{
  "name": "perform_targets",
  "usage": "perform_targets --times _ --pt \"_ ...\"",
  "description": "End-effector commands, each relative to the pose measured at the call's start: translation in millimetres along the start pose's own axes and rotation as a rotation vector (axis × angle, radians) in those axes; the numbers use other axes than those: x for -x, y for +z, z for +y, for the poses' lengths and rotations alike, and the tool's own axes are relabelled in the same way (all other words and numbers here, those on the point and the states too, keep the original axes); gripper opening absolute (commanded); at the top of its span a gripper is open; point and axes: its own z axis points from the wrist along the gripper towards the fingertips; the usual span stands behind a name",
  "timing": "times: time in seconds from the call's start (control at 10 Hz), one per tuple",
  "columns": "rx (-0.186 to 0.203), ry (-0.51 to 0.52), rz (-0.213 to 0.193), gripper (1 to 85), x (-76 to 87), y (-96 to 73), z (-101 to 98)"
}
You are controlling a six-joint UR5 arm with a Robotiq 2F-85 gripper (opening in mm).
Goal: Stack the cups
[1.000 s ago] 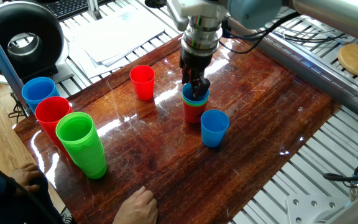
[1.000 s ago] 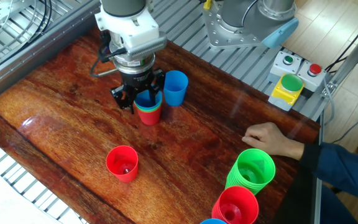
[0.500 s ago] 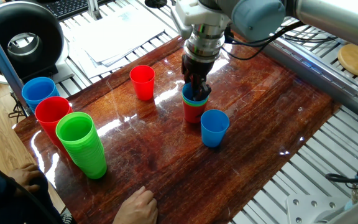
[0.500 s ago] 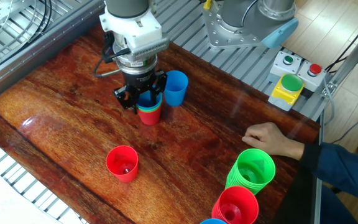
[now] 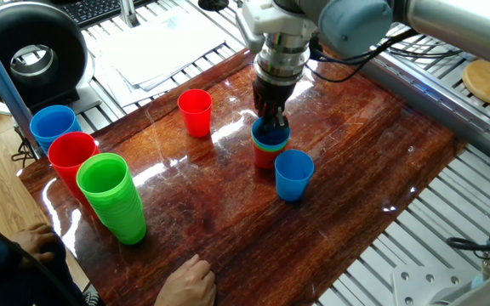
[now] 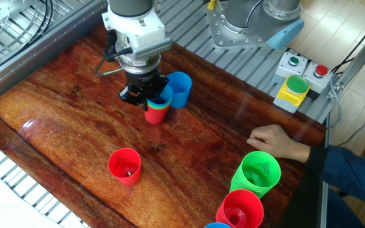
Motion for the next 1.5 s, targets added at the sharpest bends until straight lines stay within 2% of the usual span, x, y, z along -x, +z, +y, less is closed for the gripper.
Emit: perform_targets --times 0.0,0.1,0.3,0.5,0.6,0.7,0.9,1.4 --pt "-0.016 -0.036 0.040 1.0 4.1 -38.3 -14.7" --pt "-0.002 -0.028 0.070 1.0 4.2 -60.8 -12.9" --pt "0.052 0.031 0.109 1.0 -0.2 -97.4 10.0" --pt "0.114 0.089 0.130 1.0 -10.3 -123.5 39.5" --pt "0.139 0.120 0.125 1.0 -13.4 -126.2 51.4" --pt "0.150 0.138 0.115 1.0 -16.7 -122.3 60.1" --pt "0.154 0.171 0.067 1.0 -15.8 -105.3 74.6" --pt "0.079 0.177 0.048 1.0 -15.9 -75.6 74.3"
